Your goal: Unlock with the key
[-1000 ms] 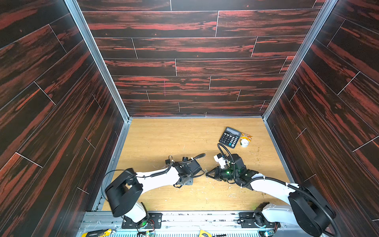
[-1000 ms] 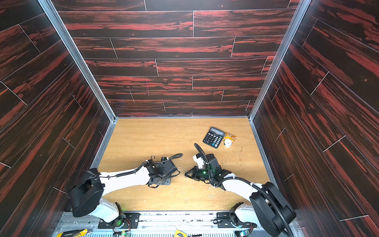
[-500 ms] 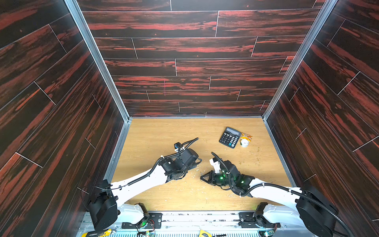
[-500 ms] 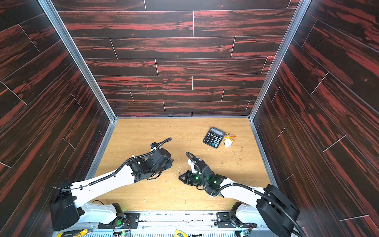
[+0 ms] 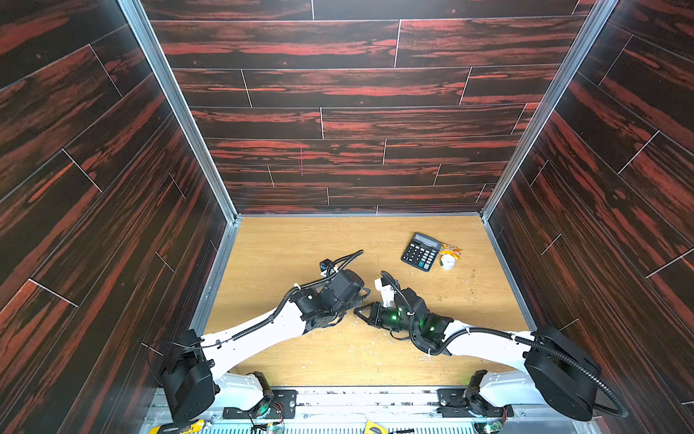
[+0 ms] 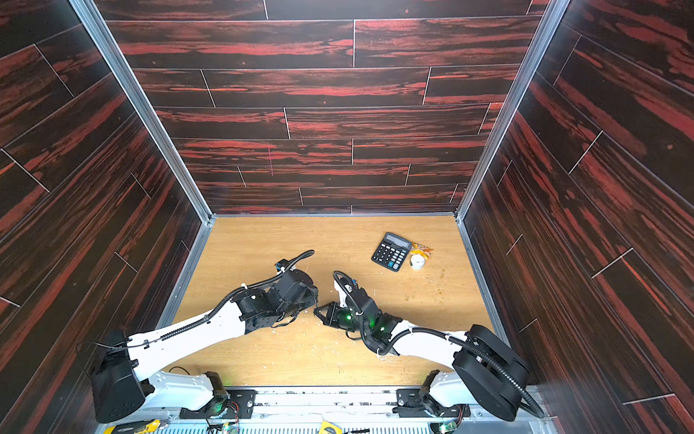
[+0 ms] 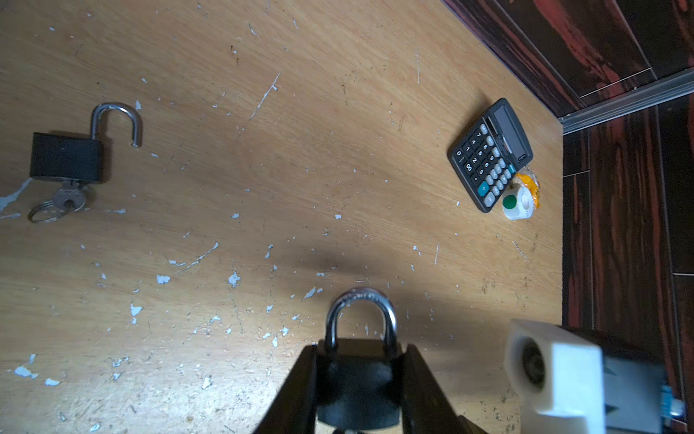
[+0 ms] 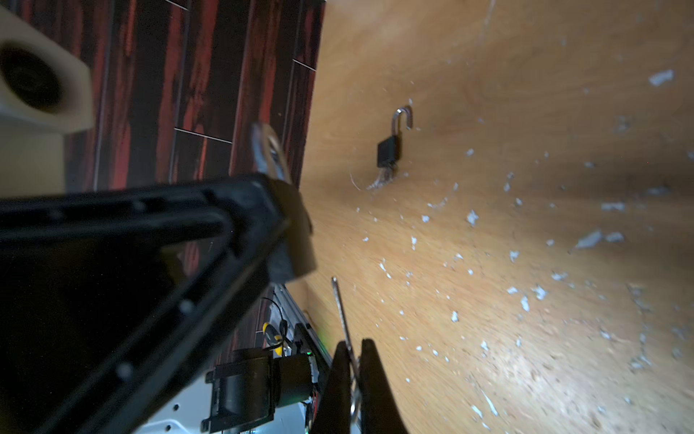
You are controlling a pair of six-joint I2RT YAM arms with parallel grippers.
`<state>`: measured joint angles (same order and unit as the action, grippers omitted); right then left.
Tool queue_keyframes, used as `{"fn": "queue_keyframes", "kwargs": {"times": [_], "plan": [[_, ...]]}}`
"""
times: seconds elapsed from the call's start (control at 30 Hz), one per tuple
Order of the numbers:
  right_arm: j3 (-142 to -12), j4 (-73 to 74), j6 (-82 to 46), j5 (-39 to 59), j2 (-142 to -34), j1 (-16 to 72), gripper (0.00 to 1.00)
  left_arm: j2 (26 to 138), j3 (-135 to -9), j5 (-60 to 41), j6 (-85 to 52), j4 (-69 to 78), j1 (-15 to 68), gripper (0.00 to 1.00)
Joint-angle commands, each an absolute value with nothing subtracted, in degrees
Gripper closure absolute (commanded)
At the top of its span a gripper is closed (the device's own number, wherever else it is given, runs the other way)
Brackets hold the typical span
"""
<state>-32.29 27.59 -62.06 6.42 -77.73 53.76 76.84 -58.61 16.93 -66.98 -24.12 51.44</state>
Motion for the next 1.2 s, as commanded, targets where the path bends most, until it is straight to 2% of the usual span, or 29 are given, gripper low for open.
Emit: {"fn": "queue_keyframes", "kwargs": {"times": [0.0, 0.37, 1.17], "plan": [[-33.3, 28.2, -61.7, 5.5, -79.7, 54.2, 1.0, 77.3, -60.5, 18.0, -66.6, -25.4, 51.2, 1.0], [-35.0, 25.6, -60.9, 3.7, -79.6, 54.6, 1.0, 78.7, -61.4, 18.8, -65.5, -26.9, 51.2, 1.0], [-35.9, 26.5, -61.1, 6.2, -80.3, 54.9, 1.0, 79.8, -60.5, 21.1, -65.2, -27.8, 51.2, 1.0]]}}
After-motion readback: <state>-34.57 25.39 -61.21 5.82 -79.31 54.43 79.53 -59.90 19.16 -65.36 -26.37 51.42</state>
